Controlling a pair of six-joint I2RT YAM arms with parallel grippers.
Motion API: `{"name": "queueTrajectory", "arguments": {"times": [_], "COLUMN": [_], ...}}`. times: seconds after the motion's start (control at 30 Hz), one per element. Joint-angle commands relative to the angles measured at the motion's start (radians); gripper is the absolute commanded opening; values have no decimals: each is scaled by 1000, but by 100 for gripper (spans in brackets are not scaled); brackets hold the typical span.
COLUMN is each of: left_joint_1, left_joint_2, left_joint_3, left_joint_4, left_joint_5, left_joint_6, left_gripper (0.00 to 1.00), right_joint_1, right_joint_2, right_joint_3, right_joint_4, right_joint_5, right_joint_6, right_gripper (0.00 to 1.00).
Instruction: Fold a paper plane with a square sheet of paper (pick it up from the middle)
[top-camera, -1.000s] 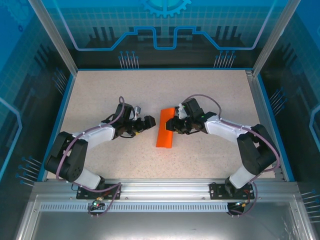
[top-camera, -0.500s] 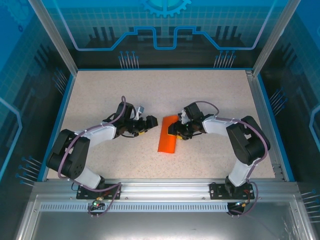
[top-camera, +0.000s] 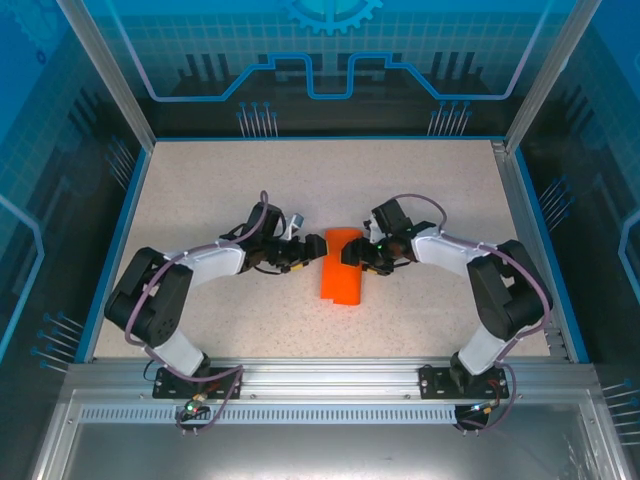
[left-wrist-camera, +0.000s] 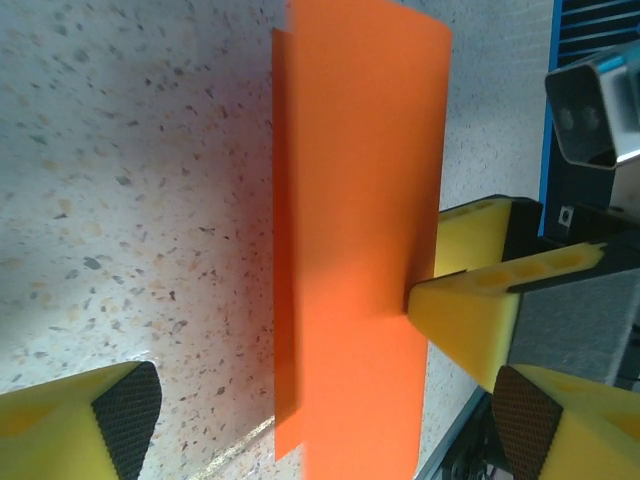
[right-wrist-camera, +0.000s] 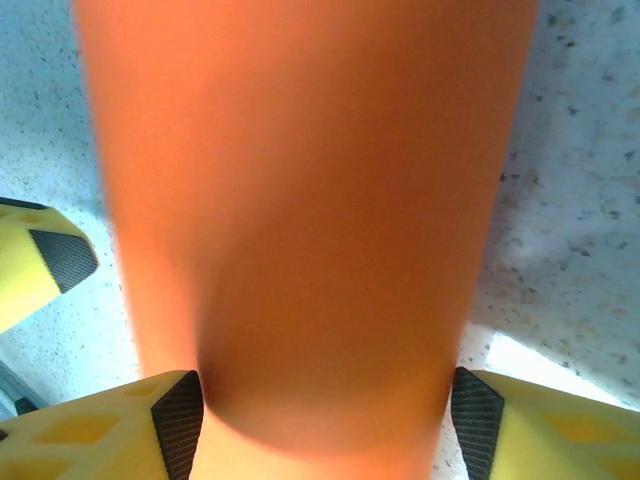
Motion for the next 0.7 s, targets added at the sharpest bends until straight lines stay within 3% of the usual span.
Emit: {"name": "queueTrajectory", "arguments": {"times": [0.0, 0.2, 0.47, 0.67], "left_joint_1": [-25, -57, -83, -91], "left_joint_2": [30, 70, 150, 179], "left_joint_3": [34, 47, 84, 96], "left_joint_4": [20, 70, 116, 113], "left_joint_5": [39, 63, 114, 118], "left_joint_6": [-13, -43, -84, -88], "left_gripper": [89, 84, 63, 64], "right_joint_1": [-35, -61, -77, -104], "right_joint_2": [-28, -41, -62, -90], "right_joint_3": [-37, -80, -117, -162], "right_joint_4": [1, 18, 56, 108], "right_joint_5": [-13, -36, -48, -64], "right_joint_6": [9, 10, 30, 64], "right_gripper": [72, 73, 73, 74]}}
